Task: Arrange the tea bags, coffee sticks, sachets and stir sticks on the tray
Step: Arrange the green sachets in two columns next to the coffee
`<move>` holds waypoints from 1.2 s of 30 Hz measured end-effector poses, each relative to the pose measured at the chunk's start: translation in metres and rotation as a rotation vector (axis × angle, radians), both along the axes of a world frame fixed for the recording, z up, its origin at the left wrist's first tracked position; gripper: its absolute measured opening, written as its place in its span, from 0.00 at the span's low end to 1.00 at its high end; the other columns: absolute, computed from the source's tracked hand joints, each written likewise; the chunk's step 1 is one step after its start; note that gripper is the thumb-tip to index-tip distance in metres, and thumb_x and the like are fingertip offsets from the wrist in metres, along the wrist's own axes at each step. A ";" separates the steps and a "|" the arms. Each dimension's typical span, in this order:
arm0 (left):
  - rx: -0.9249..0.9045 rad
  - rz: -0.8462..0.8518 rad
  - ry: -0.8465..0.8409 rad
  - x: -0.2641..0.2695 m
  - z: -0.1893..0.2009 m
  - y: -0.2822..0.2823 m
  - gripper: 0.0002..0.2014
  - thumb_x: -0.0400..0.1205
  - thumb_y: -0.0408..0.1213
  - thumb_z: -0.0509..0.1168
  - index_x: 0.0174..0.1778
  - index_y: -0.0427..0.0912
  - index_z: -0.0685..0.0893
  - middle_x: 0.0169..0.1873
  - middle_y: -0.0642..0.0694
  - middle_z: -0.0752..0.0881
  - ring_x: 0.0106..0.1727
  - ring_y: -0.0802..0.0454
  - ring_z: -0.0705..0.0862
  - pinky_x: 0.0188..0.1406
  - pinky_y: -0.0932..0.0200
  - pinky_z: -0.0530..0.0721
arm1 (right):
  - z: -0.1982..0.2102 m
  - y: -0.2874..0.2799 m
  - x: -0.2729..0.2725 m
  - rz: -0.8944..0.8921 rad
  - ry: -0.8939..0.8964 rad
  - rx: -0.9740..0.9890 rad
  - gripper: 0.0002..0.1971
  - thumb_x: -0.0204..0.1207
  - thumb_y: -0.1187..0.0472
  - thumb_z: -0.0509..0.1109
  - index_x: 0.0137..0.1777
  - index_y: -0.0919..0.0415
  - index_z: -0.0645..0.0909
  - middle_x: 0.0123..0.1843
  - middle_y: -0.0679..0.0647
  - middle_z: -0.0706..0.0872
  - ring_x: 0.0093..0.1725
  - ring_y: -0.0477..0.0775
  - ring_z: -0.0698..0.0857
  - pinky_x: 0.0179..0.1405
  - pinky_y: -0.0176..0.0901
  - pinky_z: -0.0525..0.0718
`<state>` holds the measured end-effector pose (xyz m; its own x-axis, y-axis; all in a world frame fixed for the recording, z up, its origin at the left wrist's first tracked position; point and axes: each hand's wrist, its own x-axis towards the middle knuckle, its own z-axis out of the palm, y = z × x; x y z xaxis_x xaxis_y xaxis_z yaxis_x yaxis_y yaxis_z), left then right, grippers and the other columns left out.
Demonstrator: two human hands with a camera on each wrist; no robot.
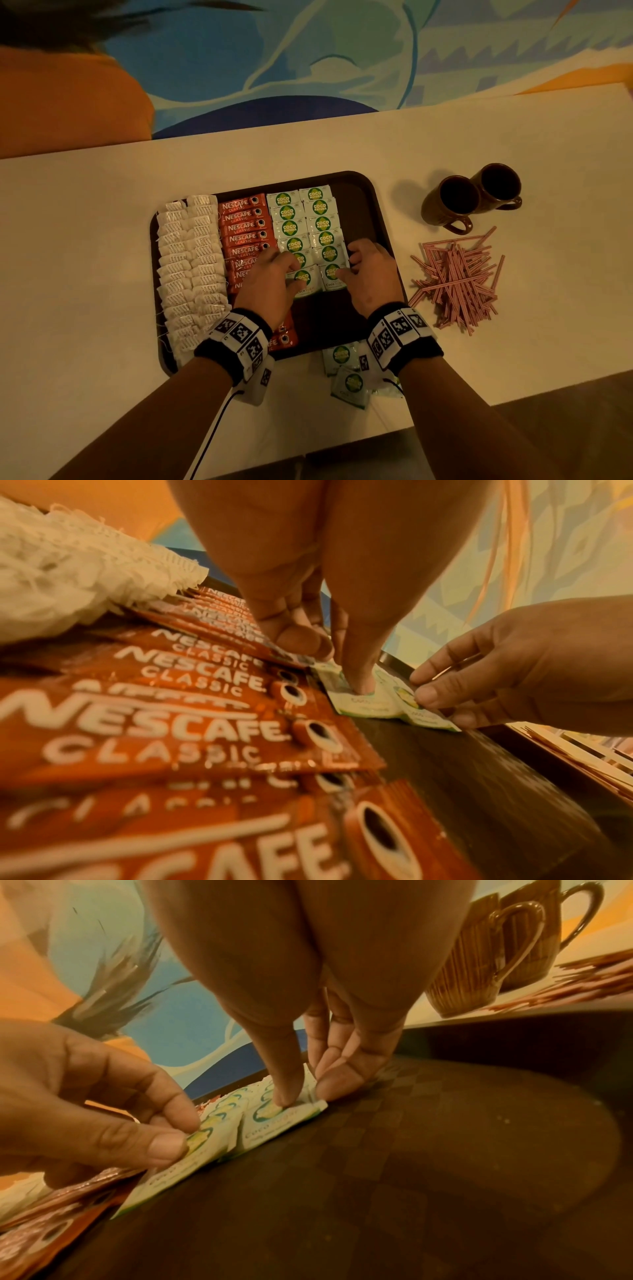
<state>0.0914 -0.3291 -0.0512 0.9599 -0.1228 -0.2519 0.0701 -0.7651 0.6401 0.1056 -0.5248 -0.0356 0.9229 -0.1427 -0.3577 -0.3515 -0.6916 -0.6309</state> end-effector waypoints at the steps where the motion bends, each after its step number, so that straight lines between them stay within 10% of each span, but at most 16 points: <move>1: -0.007 0.005 0.001 0.000 0.001 0.000 0.13 0.78 0.37 0.78 0.56 0.46 0.85 0.56 0.49 0.80 0.54 0.49 0.82 0.56 0.48 0.86 | 0.000 0.000 0.000 -0.002 -0.002 0.000 0.24 0.75 0.65 0.82 0.69 0.59 0.81 0.60 0.56 0.82 0.53 0.52 0.84 0.53 0.42 0.84; 15: -0.042 -0.031 -0.072 -0.007 0.016 -0.004 0.10 0.79 0.38 0.77 0.55 0.47 0.87 0.53 0.52 0.79 0.53 0.51 0.83 0.53 0.55 0.83 | 0.021 -0.026 -0.020 -0.084 -0.098 -0.041 0.16 0.78 0.63 0.78 0.65 0.54 0.84 0.53 0.49 0.87 0.52 0.49 0.85 0.55 0.46 0.88; 21: -0.072 -0.284 -0.028 -0.029 0.028 -0.021 0.12 0.80 0.40 0.76 0.57 0.48 0.87 0.54 0.53 0.81 0.52 0.59 0.81 0.54 0.54 0.86 | 0.033 -0.039 -0.066 -0.103 -0.044 -0.026 0.11 0.79 0.62 0.77 0.61 0.54 0.87 0.50 0.47 0.90 0.47 0.42 0.86 0.42 0.23 0.76; 31: 0.164 -0.663 -0.024 -0.073 0.022 -0.045 0.17 0.81 0.45 0.73 0.65 0.53 0.84 0.59 0.49 0.74 0.63 0.47 0.75 0.59 0.46 0.82 | 0.020 -0.025 -0.158 -0.056 0.054 -0.095 0.10 0.76 0.64 0.77 0.55 0.52 0.88 0.49 0.51 0.88 0.46 0.54 0.84 0.45 0.45 0.82; 36: 0.285 -0.752 -0.114 -0.075 0.025 -0.046 0.22 0.80 0.39 0.74 0.70 0.57 0.82 0.59 0.47 0.72 0.61 0.45 0.74 0.58 0.44 0.83 | 0.013 -0.011 -0.187 -0.044 0.108 -0.114 0.18 0.79 0.58 0.77 0.68 0.48 0.85 0.58 0.52 0.82 0.54 0.56 0.83 0.52 0.49 0.84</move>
